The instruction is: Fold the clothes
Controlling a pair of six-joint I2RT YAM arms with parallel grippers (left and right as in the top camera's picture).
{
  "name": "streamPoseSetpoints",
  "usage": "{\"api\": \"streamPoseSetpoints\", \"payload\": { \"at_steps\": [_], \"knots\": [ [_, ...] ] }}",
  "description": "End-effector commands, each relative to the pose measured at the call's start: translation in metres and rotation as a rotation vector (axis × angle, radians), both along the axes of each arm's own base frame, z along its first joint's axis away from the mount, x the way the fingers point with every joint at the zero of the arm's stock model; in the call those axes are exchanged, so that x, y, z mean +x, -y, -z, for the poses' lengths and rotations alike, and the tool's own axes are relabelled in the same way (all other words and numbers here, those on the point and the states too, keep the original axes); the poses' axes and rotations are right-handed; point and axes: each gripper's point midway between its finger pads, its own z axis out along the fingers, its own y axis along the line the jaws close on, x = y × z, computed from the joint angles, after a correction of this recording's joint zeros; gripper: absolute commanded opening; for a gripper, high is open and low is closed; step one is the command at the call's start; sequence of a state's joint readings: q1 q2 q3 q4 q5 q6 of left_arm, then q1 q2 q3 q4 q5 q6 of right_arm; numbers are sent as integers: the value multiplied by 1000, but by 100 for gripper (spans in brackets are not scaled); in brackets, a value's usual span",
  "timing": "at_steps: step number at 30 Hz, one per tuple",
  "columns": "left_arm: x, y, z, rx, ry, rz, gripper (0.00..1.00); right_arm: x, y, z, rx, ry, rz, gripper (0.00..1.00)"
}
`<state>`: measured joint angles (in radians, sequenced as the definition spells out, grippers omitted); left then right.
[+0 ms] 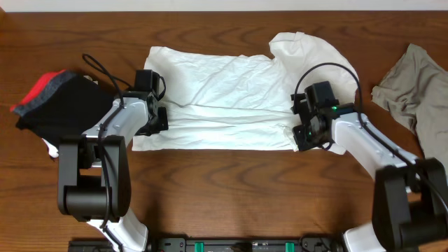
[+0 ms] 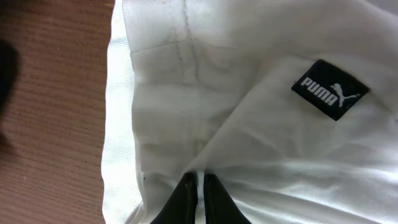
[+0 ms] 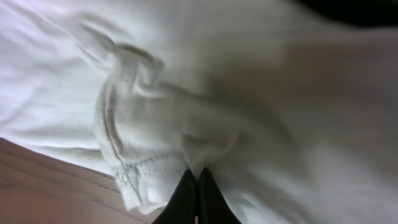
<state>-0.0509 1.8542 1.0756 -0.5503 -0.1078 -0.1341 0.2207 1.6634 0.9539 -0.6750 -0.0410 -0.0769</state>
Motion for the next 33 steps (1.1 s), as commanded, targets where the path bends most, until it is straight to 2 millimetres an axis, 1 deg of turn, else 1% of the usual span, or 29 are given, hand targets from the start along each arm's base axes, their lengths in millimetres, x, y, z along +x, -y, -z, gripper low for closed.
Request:
{"api": "streamPoseSetpoints", "payload": {
  "at_steps": [1,3,4,5,7,13,16,20,25,28,31,33],
  "knots": [
    [-14,-1,14,-17,-52,-15,9,27,1,-42,-11,158,19,1],
    [-14,-1,14,-17,-52,-15,9,36,0,-58,-7,217,23,1],
    [-14,-1,14,-17,-53,-15,9,39,0,-63,-2,237,24,3],
    [-14,0,14,-17,-52,-15,9,42,-1,-67,3,255,24,5],
    [-14,0,14,-17,-52,-15,9,44,-2,-67,5,263,25,6],
    [-14,-1,14,-17,-53,-15,9,40,-1,-49,-7,205,22,7],
    [-14,-1,14,-17,-53,-15,9,37,-4,-34,4,157,15,10],
    [-15,-1,14,-17,-56,-15,9,30,-3,-17,-8,94,13,10],
    [-15,-1,14,-17,-55,-15,9,23,-2,-12,-15,56,12,15],
    [-15,0,14,-17,-55,-15,9,19,-7,-11,12,37,5,19],
    [-15,0,14,-17,-55,-15,9,14,-9,-9,28,17,1,19],
    [-15,0,14,-17,-56,-15,9,13,-10,-3,29,15,1,19]
  ]
}}
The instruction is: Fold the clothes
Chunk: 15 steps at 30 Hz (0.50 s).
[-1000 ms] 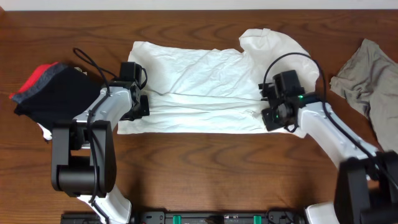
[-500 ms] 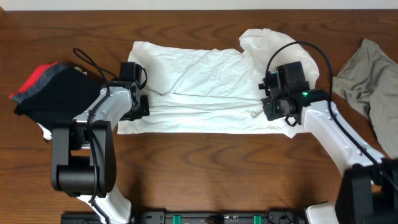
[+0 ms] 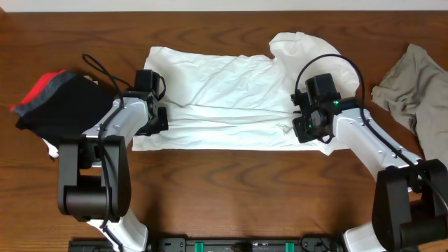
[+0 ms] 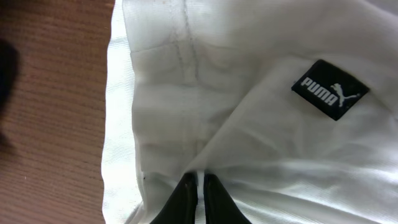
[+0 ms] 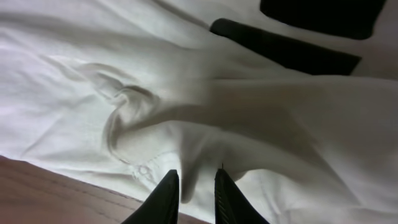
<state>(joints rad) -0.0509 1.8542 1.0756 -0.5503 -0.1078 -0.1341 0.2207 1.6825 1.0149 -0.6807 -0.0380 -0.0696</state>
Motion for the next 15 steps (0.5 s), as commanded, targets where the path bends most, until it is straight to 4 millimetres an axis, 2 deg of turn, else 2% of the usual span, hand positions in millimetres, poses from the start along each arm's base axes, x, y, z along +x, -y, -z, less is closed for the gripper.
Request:
{"api": "streamPoseSetpoints", "payload": {
  "at_steps": [1,10,13,15],
  "knots": [
    [-15,0,14,-17,-57,-15,9,-5,-6,11,23,-21,-7,19],
    [-19,0,14,-20,-70,-15,9,-28,-1,68,-6,-152,2,25],
    [-20,0,14,-19,-75,-15,24,-33,1,79,-14,-189,3,26],
    [-20,0,15,-19,-77,-15,27,-36,1,83,-17,-205,12,27]
  ]
}}
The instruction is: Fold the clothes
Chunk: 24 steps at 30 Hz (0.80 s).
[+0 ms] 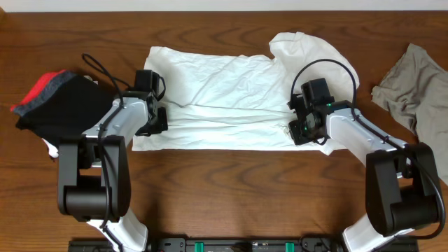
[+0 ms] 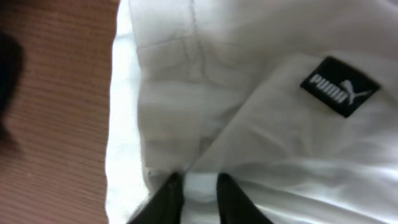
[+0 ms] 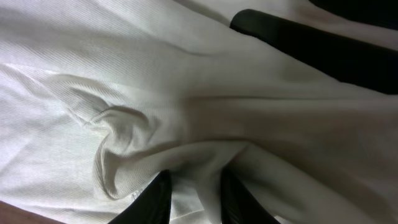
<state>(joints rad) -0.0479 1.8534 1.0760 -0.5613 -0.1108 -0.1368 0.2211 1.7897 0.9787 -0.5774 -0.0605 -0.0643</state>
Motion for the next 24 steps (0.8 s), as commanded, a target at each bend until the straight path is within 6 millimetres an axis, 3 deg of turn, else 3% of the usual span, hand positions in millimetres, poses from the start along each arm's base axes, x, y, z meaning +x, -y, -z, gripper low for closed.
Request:
{"api": "streamPoseSetpoints", "payload": {
  "at_steps": [1,3,8,16,24],
  "knots": [
    [-19,2,15,-22,-72,-9,27,-38,6,46,-32,-171,18,29],
    [-24,1,15,-21,-92,-10,29,-46,8,46,-40,-204,20,31],
    [-43,1,15,-17,-172,-11,31,-83,16,42,-78,-363,128,23],
    [-78,-1,12,-10,-305,-65,32,-137,21,41,-101,-552,227,25],
    [-110,-2,4,4,-434,-116,32,-148,3,51,16,-575,286,22]
  ]
}}
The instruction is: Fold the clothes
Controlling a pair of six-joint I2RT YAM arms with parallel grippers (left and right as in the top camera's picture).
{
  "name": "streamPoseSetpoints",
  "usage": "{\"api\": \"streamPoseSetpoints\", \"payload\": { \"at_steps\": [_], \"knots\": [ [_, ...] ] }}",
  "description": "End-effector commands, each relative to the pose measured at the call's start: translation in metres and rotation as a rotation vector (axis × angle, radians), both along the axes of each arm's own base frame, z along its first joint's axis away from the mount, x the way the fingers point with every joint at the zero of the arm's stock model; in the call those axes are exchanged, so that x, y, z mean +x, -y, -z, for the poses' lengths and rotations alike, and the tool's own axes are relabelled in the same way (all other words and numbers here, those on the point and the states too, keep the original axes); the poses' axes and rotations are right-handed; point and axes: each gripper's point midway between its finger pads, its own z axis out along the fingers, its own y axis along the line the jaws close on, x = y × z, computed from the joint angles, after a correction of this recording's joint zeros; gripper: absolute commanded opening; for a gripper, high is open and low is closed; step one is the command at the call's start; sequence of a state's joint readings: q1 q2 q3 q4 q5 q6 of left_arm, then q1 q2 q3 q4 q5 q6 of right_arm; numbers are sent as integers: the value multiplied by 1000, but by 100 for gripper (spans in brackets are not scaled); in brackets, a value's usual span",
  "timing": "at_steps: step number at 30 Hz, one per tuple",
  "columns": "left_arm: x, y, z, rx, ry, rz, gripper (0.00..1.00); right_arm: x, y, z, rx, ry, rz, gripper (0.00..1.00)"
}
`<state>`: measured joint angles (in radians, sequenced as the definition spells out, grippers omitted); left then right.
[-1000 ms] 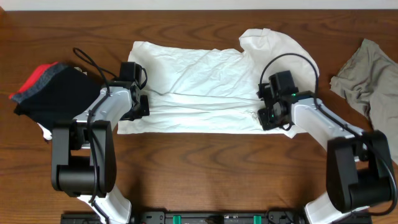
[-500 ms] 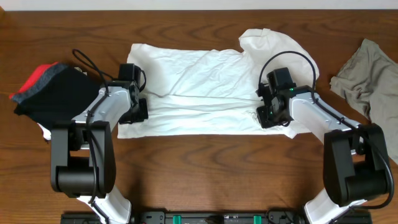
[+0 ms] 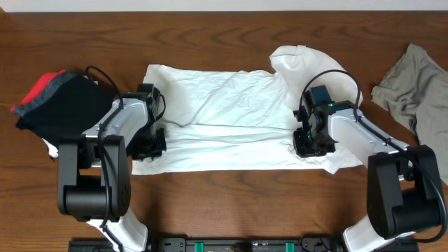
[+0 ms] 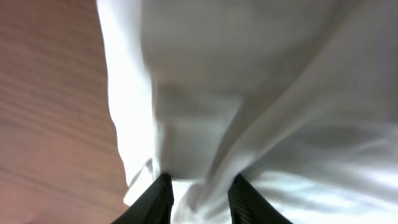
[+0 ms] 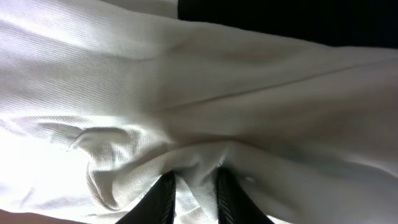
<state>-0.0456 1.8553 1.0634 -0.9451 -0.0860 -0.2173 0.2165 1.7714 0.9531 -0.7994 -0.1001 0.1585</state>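
Observation:
A white shirt [image 3: 231, 119] lies spread across the middle of the wooden table [image 3: 224, 203]. One sleeve is bunched up at the far right. My left gripper [image 3: 150, 145] is at the shirt's near left corner. In the left wrist view the left gripper [image 4: 200, 196] is open wide, with white cloth [image 4: 249, 93] under and between its fingers. My right gripper [image 3: 308, 145] is on the shirt's near right part. In the right wrist view it [image 5: 194, 196] is open, and a wrinkle of cloth [image 5: 112, 155] is bunched between its fingers.
A black and red garment [image 3: 56, 101] lies piled at the left, close to my left arm. A grey-green garment [image 3: 413, 84] lies at the far right edge. Bare wood shows in front of the shirt.
Both grippers and the shirt now sit nearer the table's front edge. The left jaws stand wider apart. The right jaws remain apart with cloth between them.
Both grippers were first shut on the shirt's near edge, left and right. Then the right was open while the left stayed shut. Then the left was open too. Now both open grippers and the whole shirt lie closer to the front.

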Motion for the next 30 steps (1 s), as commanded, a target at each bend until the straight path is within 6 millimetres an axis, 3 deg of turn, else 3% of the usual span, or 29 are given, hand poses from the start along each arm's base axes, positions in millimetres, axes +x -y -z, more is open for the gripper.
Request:
{"api": "streamPoseSetpoints", "payload": {
  "at_steps": [1,10,15,18,23,25,28,30],
  "knots": [
    [-13,-1,5,11,-53,-31,32,-88,-5,48,41,-321,81,22],
    [-12,-1,5,10,-48,-31,32,-90,-7,52,50,-320,120,30],
    [2,-1,-1,7,20,-30,31,-68,-11,48,68,-251,97,33],
    [18,0,-20,1,111,-30,31,-37,-16,29,97,-154,80,35],
    [40,2,-60,-11,300,-27,32,16,-14,-24,118,67,85,37],
    [47,6,-74,-28,369,-22,32,30,-3,-43,89,151,109,40],
    [59,27,-87,-138,447,38,32,42,20,-63,39,237,189,61],
    [65,40,-90,-190,475,75,36,46,37,-70,22,267,235,63]
  ]
}}
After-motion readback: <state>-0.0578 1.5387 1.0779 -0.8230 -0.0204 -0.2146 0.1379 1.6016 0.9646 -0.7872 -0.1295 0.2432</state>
